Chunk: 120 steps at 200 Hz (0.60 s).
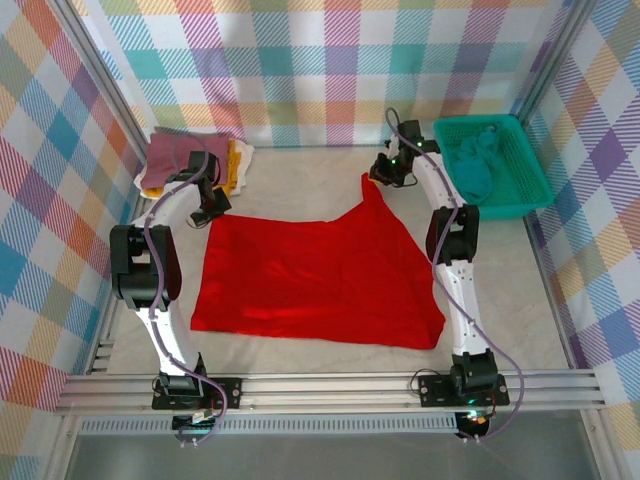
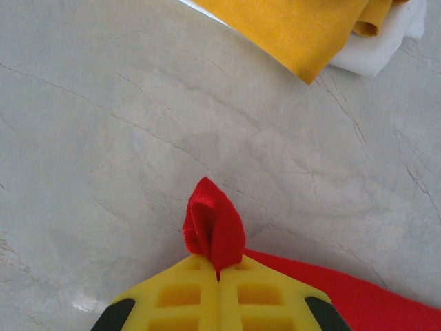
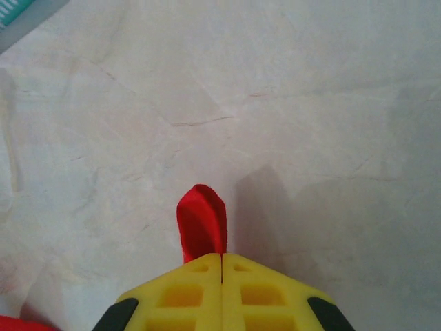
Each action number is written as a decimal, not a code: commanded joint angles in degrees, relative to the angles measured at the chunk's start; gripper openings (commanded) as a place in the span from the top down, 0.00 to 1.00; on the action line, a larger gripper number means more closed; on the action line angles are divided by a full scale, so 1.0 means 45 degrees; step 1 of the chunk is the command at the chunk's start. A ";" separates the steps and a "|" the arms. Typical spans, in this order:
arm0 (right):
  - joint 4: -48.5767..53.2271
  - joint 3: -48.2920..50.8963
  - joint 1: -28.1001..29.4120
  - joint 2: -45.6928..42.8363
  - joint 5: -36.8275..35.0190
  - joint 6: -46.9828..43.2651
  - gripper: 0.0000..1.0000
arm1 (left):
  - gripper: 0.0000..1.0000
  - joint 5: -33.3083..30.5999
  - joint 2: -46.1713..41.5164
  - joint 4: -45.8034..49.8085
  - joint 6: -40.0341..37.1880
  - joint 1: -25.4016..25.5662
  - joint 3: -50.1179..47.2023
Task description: Fold and stack the t-shirts
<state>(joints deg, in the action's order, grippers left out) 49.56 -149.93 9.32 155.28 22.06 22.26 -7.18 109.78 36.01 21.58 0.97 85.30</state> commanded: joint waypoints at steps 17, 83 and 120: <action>-0.0936 0.2509 0.0096 -0.3628 -0.0936 -0.0630 1.00 | 1.00 -0.0638 -0.0593 0.0048 0.0007 -0.0147 0.0015; -0.3788 0.8534 0.0086 -0.7858 -0.4398 -0.0913 1.00 | 1.00 -0.1134 -0.1025 -0.0096 -0.0022 -0.0606 -0.0957; -0.4262 0.8790 0.0018 -0.7829 -0.3595 -0.1356 1.00 | 1.00 -0.1035 -0.1004 -0.0150 -0.0399 -0.0602 -0.0874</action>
<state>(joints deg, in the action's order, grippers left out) 34.68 -110.72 9.41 119.85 4.56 18.63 -10.81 107.22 35.81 21.43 -1.17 81.54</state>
